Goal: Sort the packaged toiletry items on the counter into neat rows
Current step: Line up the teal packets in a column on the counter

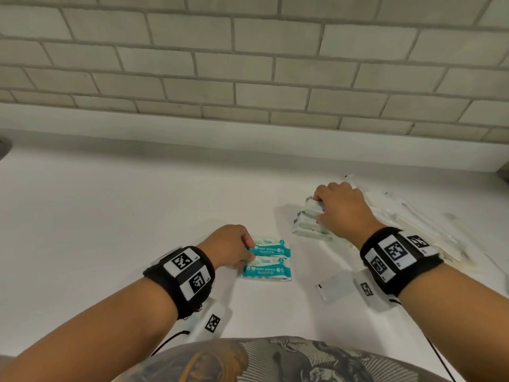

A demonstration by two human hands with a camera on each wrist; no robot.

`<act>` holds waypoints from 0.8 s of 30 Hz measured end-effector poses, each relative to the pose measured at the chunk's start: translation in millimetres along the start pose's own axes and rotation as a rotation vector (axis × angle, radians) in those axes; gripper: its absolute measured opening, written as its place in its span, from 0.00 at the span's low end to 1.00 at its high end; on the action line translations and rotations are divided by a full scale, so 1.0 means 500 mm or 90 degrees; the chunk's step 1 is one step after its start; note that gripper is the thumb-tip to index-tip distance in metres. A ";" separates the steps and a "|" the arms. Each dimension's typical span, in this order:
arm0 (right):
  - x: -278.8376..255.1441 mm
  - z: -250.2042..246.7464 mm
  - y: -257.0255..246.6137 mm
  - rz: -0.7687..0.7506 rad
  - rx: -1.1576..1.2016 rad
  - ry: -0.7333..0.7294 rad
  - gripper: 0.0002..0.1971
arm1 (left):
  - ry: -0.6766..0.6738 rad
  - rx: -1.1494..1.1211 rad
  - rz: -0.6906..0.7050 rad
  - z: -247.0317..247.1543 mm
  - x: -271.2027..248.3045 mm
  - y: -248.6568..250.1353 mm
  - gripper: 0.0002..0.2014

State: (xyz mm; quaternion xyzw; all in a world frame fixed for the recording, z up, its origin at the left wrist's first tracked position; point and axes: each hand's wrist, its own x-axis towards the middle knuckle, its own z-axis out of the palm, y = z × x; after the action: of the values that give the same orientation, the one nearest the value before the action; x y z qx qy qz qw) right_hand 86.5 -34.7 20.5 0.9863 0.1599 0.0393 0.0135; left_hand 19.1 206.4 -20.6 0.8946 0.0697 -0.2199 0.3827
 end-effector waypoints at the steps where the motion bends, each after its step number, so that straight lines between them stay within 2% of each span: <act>1: 0.002 -0.013 -0.012 -0.010 0.058 0.012 0.14 | -0.003 -0.008 -0.004 0.000 0.000 -0.002 0.09; 2: 0.002 -0.026 -0.029 -0.015 0.158 -0.016 0.13 | -0.007 -0.018 -0.005 0.000 0.001 -0.003 0.08; 4: 0.003 -0.044 -0.072 -0.023 0.336 -0.183 0.11 | -0.012 -0.034 -0.007 -0.001 0.003 -0.003 0.08; 6: 0.016 -0.035 -0.105 -0.058 0.347 -0.311 0.12 | -0.013 -0.033 -0.010 -0.004 0.005 -0.002 0.07; 7: 0.027 -0.022 -0.115 -0.063 0.325 -0.335 0.12 | -0.014 -0.030 -0.010 -0.005 0.006 -0.001 0.07; 10: 0.053 0.000 -0.126 -0.009 0.297 -0.335 0.14 | -0.015 -0.002 -0.001 -0.009 0.008 0.001 0.07; 14: 0.072 0.012 -0.125 0.010 0.274 -0.346 0.13 | -0.016 0.041 0.006 -0.011 0.008 0.003 0.08; 16: 0.075 0.017 -0.129 -0.011 0.273 -0.338 0.12 | -0.020 0.047 0.009 -0.012 0.008 0.004 0.08; 21: 0.069 0.024 -0.143 -0.110 0.151 -0.342 0.16 | -0.019 0.062 0.014 -0.012 0.009 0.008 0.08; 24: 0.059 -0.002 -0.110 -0.075 0.184 -0.263 0.19 | 0.003 0.126 0.040 -0.019 0.009 0.011 0.07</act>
State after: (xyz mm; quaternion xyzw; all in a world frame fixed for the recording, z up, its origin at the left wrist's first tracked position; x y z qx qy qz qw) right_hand 97.1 26.9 21.4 0.9542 0.2147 -0.1867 -0.0926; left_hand 27.9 209.1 -13.1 0.9302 0.0204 -0.2115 0.2994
